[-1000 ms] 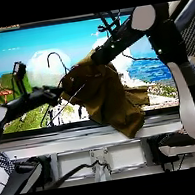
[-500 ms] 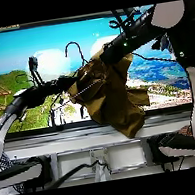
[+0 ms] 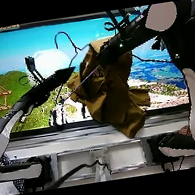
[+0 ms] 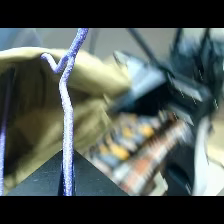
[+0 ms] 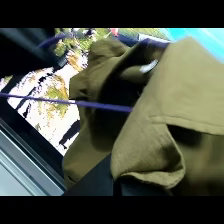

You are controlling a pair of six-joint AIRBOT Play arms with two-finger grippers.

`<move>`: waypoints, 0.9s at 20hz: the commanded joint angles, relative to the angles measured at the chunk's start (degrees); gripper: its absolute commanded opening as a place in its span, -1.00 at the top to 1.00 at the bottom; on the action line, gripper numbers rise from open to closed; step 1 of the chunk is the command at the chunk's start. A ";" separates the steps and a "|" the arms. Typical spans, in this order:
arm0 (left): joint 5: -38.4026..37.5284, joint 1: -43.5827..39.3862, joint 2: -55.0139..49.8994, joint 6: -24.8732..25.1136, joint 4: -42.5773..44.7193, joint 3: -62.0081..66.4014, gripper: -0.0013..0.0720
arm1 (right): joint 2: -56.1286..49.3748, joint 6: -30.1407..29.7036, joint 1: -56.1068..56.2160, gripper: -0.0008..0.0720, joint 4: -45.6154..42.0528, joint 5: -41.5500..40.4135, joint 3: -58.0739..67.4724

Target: Fold the clothes and pants, and hang the long-sleeved shirts on hangers.

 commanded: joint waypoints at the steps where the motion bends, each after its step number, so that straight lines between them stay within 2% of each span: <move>1: 3.26 0.79 -1.49 1.68 -6.21 0.04 0.92 | -0.04 -0.09 0.81 0.90 0.07 -3.15 0.02; 4: -1.25 0.81 -4.52 0.72 -1.86 0.07 0.92 | -0.07 -0.07 0.81 0.90 -2.62 -5.86 0.02; 7: -7.34 -1.33 -8.59 -0.48 0.66 0.07 0.92 | -0.09 -0.04 0.81 0.90 -1.70 -6.49 0.02; 12: -14.67 -4.20 -13.38 0.02 0.09 1.36 0.92 | -0.07 -0.07 0.81 0.90 -1.70 -1.03 0.00; 15: -16.63 -3.19 -13.68 -0.04 -1.95 2.29 0.92 | -0.15 -0.07 0.70 0.90 -9.55 -1.64 0.00; 18: -17.62 1.14 -12.22 -0.04 -3.85 2.27 0.92 | -0.57 -0.04 0.37 0.90 -16.65 -3.98 -0.04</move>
